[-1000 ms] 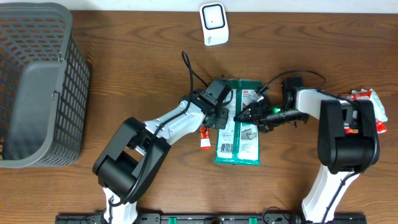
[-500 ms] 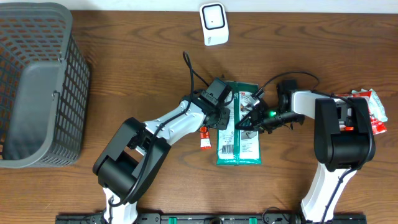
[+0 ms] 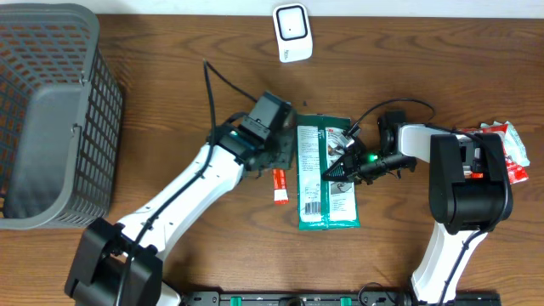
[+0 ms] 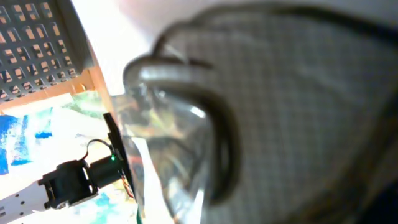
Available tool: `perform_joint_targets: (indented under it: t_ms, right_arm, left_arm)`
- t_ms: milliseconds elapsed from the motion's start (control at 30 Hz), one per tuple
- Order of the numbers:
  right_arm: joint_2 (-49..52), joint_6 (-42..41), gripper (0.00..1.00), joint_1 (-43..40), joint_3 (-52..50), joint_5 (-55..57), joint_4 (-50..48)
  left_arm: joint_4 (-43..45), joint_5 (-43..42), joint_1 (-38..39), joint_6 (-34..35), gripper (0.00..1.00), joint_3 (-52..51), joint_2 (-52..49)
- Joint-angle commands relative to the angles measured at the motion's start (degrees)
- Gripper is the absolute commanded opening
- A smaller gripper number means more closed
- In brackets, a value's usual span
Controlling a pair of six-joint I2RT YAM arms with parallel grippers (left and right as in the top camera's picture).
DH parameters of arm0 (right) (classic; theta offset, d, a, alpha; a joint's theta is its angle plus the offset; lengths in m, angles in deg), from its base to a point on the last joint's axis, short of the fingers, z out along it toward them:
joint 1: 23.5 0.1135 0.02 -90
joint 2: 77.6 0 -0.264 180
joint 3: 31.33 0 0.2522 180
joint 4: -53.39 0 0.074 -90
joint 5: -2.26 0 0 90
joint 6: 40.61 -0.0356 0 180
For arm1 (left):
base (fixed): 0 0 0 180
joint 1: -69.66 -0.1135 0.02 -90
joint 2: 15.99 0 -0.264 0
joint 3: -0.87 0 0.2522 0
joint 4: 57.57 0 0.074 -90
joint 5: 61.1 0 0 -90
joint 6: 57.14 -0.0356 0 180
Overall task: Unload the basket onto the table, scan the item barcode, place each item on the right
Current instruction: 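Retract the left arm and lift the gloves pack with right gripper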
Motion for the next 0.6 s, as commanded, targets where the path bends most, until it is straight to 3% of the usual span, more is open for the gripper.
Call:
perform_joint_targets:
  t_ms: [0, 133, 300, 367, 567]
  right_arm:
    - [2.1, 2.6, 0.01, 0.5, -1.0, 6.4, 0.0]
    - [1.3, 3.3, 0.01, -0.3, -0.1, 6.1, 1.7]
    - [-9.7, 10.6, 0.01, -2.3, 0.9, 5.7, 8.0]
    - [-16.4, 10.6, 0.01, -1.8, 0.9, 8.9, 9.1]
    - [-32.2, 5.8, 0.01, 2.2, 0.9, 25.2, 8.0]
  left_arm:
    - [-5.1, 1.6, -3.6, -0.7, 0.44, 0.0, -0.5]
    - [-11.2, 1.6, -6.3, -0.9, 0.38, 0.0, -0.3]
    - [-11.9, 3.0, -8.0, -3.0, 0.37, 0.0, 3.1]
    - [-12.2, 2.6, -8.9, -2.4, 0.43, 0.0, 4.7]
    - [-14.5, 2.7, -16.6, -0.1, 0.44, 0.0, 6.4]
